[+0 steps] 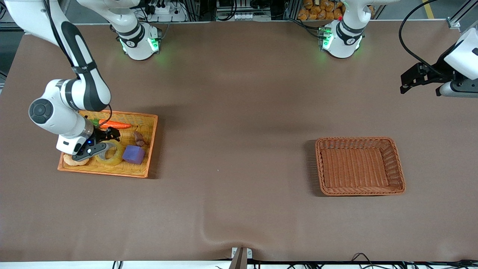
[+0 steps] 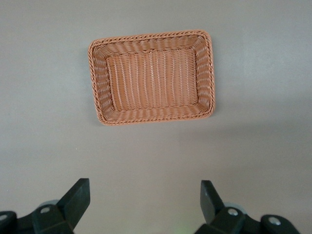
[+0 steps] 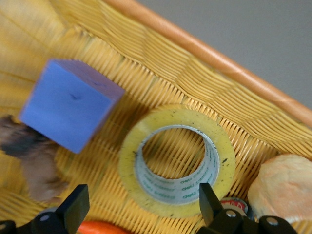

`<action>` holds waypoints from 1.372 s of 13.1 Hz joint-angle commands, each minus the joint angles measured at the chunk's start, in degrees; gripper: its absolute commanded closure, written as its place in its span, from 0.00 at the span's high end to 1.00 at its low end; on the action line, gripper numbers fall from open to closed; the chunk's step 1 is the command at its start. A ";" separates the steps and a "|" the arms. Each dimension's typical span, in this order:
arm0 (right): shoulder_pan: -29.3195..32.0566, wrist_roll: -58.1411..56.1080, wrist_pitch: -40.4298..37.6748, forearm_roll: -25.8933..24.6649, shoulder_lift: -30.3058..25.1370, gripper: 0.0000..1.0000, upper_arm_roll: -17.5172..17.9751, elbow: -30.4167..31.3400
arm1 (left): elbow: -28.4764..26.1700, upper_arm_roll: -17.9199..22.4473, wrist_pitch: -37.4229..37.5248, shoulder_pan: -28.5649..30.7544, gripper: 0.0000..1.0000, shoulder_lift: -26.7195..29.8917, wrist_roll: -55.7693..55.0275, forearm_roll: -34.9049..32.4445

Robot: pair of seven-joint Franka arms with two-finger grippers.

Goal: Transfer tape with both arms
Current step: 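Lower the right gripper onto the yellow tape roll in the tray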

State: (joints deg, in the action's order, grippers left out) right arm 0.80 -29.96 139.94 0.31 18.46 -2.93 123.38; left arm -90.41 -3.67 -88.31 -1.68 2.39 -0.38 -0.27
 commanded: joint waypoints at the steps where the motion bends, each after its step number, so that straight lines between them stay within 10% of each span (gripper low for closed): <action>1: 0.78 -1.95 2.18 -0.04 2.36 1.00 0.56 -0.07 | 0.15 -0.11 0.25 0.19 1.00 0.07 1.35 -0.96; 9: 0.61 -1.25 3.06 0.48 3.59 0.99 0.64 0.19 | 0.94 0.33 0.25 1.95 1.00 -2.03 0.03 -0.26; 14: 0.52 -1.25 3.06 0.66 4.65 0.27 0.64 0.19 | 1.03 0.33 -0.81 4.56 1.00 -3.36 -8.83 6.45; 18: 0.96 -1.07 -0.87 0.75 1.77 0.00 0.64 -0.24 | 0.94 0.15 -0.98 9.78 1.00 -6.16 -9.38 13.98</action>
State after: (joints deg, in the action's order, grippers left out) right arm 0.99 -30.87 142.17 0.39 22.69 -2.51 123.24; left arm -90.39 -2.99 -89.10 7.92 -1.71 -9.08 11.96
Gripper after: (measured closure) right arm 0.727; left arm 0.000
